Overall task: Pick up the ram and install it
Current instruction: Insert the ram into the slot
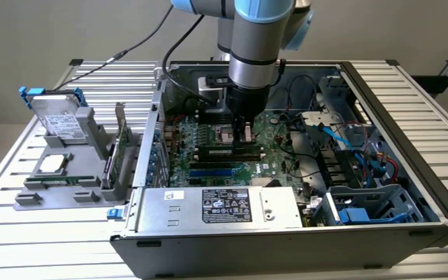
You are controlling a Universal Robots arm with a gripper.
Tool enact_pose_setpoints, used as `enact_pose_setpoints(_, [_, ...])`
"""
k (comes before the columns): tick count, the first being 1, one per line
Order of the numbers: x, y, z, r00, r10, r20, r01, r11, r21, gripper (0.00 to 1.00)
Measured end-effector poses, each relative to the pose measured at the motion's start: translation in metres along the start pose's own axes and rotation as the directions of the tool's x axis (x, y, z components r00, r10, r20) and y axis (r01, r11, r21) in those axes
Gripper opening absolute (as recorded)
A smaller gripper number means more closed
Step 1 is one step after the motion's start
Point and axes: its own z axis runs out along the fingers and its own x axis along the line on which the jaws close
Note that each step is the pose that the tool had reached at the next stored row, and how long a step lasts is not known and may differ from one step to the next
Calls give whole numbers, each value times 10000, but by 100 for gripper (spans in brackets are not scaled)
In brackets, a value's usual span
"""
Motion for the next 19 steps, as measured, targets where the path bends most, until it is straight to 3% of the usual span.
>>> enact_pose_setpoints(6, [0, -1, 0, 10000, -11, 6, 12, 9999, -144, 14])
enact_pose_setpoints(13, [1, -2, -22, 10000, -14, -6, 14, 9999, -145, 14])
enact_pose_setpoints(19, [0, -1, -31, 9999, -5, -125, 3, 9999, -133, 14])
